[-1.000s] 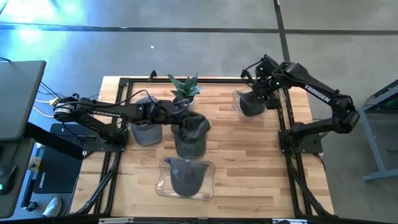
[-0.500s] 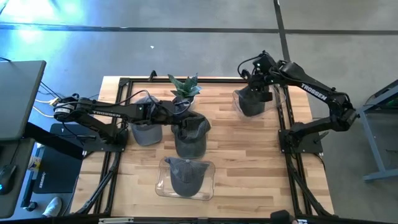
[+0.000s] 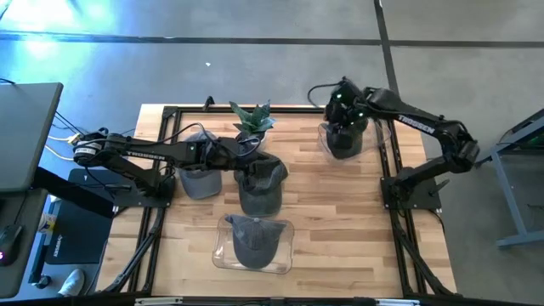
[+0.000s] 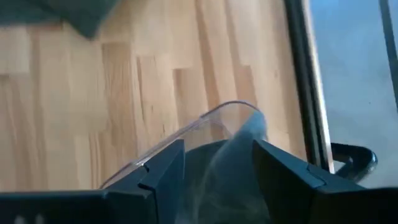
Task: Pick & Place hat
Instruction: Put the right dark green cap into the top transparent bin
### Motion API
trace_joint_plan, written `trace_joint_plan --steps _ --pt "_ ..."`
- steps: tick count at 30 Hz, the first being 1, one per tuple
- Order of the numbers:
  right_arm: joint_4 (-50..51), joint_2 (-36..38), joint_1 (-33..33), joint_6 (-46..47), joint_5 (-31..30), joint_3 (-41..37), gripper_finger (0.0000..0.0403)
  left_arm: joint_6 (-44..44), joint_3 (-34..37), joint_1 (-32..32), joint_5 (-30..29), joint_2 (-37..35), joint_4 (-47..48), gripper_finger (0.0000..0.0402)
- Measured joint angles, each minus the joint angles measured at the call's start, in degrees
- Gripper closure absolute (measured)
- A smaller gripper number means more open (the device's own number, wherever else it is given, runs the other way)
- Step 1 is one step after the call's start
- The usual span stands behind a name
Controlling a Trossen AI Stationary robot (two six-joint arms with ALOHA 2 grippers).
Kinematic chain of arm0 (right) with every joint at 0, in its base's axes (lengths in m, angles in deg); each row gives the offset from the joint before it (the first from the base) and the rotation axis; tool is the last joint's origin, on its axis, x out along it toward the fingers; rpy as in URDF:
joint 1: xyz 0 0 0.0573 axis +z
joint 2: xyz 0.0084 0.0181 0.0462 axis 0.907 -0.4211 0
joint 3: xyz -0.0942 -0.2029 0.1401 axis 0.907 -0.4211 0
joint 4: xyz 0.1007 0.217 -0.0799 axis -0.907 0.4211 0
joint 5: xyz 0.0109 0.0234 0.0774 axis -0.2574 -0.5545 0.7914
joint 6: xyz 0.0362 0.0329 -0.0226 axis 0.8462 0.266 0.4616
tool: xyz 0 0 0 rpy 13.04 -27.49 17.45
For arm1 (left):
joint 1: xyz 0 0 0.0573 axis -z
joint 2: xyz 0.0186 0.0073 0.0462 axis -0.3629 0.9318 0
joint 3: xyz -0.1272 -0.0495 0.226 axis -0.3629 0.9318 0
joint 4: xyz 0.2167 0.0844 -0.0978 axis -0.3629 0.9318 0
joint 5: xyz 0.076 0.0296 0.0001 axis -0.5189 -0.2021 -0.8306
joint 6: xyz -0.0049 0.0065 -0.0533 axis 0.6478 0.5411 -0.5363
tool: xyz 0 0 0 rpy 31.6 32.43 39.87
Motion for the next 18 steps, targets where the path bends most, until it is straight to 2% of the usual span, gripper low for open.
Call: trace_joint_plan --steps 5,8,11,14,18 --pt "-3.80 -0.87 1.58 -3.86 -8.11 0.30 0.0205 0.00 0.00 0.00 0.00 0.00 0.17 0.0310" --pt "-7.30 -0.87 -0.75 -4.36 -12.75 2.60 0.0199 0.00 0.00 0.00 0.00 0.00 0.20 0.0310" --pt "-9.81 -1.81 -4.61 -0.04 -16.11 5.49 0.0204 0.00 0.00 0.00 0.00 0.00 0.17 0.0310" --pt "-3.90 -6.05 -9.43 5.83 -13.73 9.73 0.0225 -0.02 0.00 0.00 0.00 0.00 0.11 0.0310" --pt "6.68 -14.89 -13.77 8.99 -8.14 18.11 0.0276 -0.62 0.00 0.00 0.02 0.00 0.13 0.0310"
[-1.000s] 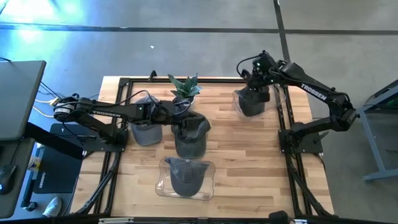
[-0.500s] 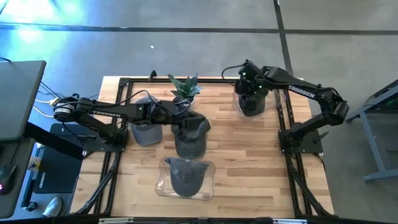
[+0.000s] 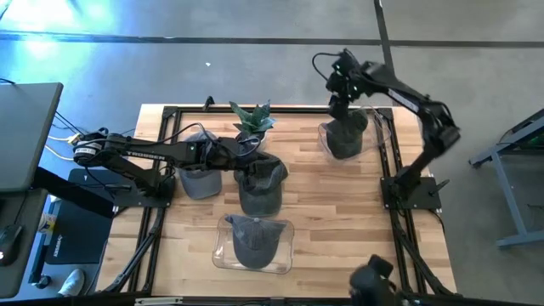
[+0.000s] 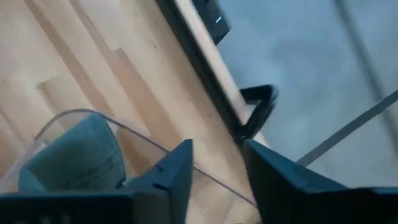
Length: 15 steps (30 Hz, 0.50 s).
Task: Pick & Place hat
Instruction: Put the right dark green cap into the top transparent bin
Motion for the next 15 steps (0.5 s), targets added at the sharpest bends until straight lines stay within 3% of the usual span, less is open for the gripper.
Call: trace_joint_plan --steps 7,11,15 --pt "18.16 -13.21 -3.67 3.94 3.51 17.77 0.0393 -1.75 0.00 0.00 0.04 0.00 0.67 0.0310" --pt "29.04 -18.29 -4.73 6.57 4.55 22.26 0.0385 -4.53 0.00 0.00 0.10 0.02 2.37 0.0310" --pt "28.66 -19.36 -4.62 6.29 5.33 20.61 0.0398 -5.19 0.00 0.00 0.10 0.04 3.43 0.0310"
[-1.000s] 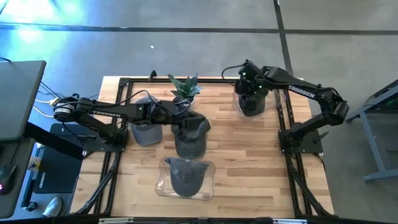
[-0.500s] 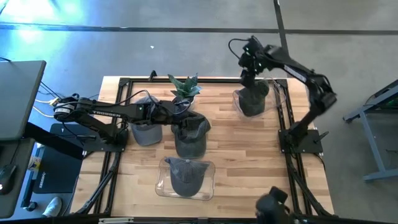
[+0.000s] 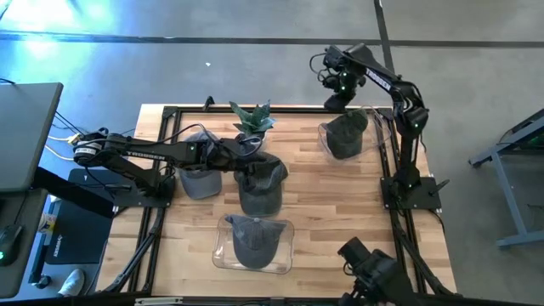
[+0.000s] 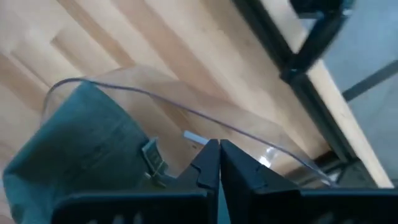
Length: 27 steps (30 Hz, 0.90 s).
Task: Pick & Place hat
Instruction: Put the right dark green cap into the top transparent bin
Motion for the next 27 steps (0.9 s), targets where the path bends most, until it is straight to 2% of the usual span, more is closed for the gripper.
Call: trace_joint_plan --steps 7,15,23,27 --pt "0.00 -0.06 -0.57 -2.31 1.23 -5.35 0.0400 -0.02 -0.02 -0.02 2.38 0.00 0.13 0.0310" --pt "0.96 2.11 -1.42 -3.94 13.93 -5.86 0.0401 -0.02 -0.02 -0.02 2.43 0.00 0.10 0.0310" --pt "1.00 4.46 -1.05 -0.63 18.28 -5.98 0.0402 0.00 -0.02 -0.02 2.41 0.00 0.11 0.0310" --pt "0.99 4.46 0.07 0.83 18.55 -5.98 0.0402 0.00 -0.02 -0.02 2.41 0.00 0.13 0.0310"
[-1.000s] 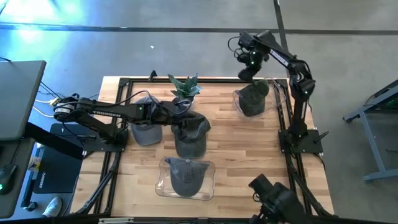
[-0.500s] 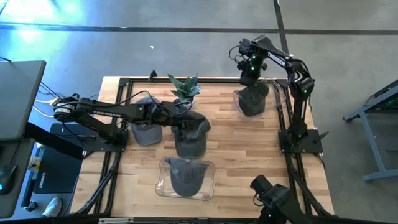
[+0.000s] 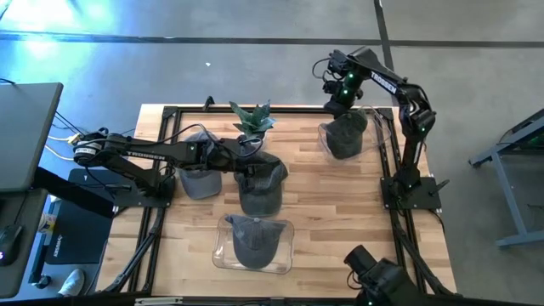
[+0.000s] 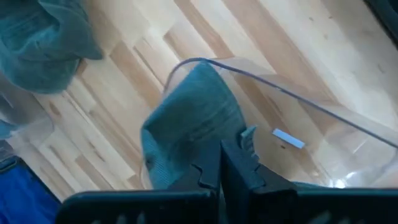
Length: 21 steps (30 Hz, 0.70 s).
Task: Pick & Place hat
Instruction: Put the right dark green cap into the top transparent bin
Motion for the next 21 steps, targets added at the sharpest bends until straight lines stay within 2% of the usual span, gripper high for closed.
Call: trace_joint_plan --steps 4,7,9,13,18,21 --pt "0.02 0.00 1.01 -0.50 -2.43 0.00 0.0402 0.00 0.00 0.00 0.00 0.00 0.09 0.0310" --pt "0.01 -0.12 1.39 -1.26 -15.08 0.00 0.0402 0.00 0.00 0.00 0.00 0.14 0.02 0.0310" --pt "0.01 -0.47 1.06 -0.23 -19.21 0.00 0.0402 0.02 -0.04 0.00 -0.02 0.71 -0.29 0.0310" --pt "0.03 -0.52 -0.01 0.00 -13.27 0.00 0.0403 0.02 -0.04 0.00 -0.01 0.75 -0.28 0.0310" --pt "0.05 -0.52 -0.07 0.94 -11.46 0.00 0.0403 0.02 -0.04 0.00 -0.02 0.74 0.07 0.0310" --pt "0.01 -0.14 -0.09 0.77 -5.10 0.00 0.0403 0.02 -0.04 0.00 0.00 0.74 0.22 0.0310"
